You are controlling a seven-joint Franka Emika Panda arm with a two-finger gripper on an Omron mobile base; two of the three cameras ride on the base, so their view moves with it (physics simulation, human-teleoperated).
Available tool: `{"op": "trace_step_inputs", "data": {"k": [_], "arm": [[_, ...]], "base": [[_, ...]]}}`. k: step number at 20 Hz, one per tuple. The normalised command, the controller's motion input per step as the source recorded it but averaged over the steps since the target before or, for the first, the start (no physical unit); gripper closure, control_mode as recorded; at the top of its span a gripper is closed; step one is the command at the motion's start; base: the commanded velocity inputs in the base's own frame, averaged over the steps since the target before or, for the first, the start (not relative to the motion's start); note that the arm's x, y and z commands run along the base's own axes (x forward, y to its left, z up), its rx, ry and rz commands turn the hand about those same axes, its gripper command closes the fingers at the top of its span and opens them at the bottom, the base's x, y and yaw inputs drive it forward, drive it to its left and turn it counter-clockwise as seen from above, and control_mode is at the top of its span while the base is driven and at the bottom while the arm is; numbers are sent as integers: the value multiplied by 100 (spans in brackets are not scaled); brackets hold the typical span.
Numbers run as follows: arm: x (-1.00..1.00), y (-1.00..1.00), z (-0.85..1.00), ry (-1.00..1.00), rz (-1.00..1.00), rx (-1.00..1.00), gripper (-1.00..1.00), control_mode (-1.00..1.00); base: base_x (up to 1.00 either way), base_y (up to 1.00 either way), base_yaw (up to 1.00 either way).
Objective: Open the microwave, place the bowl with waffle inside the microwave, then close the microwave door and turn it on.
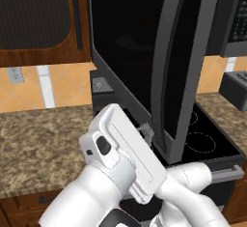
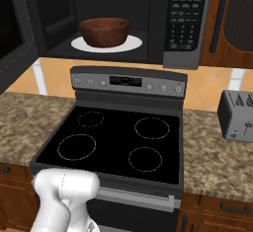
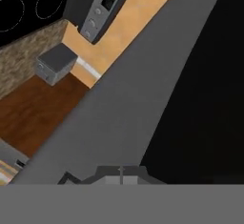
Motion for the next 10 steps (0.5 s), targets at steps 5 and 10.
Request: {"op": "trace_step_inputs", "data": {"k": [5, 10], "arm": [[44, -96, 18, -10, -9, -4, 100, -100], [100, -81, 4, 0, -1, 0, 100, -100]], "base": [[0, 0, 0], [0, 0, 0]]}}
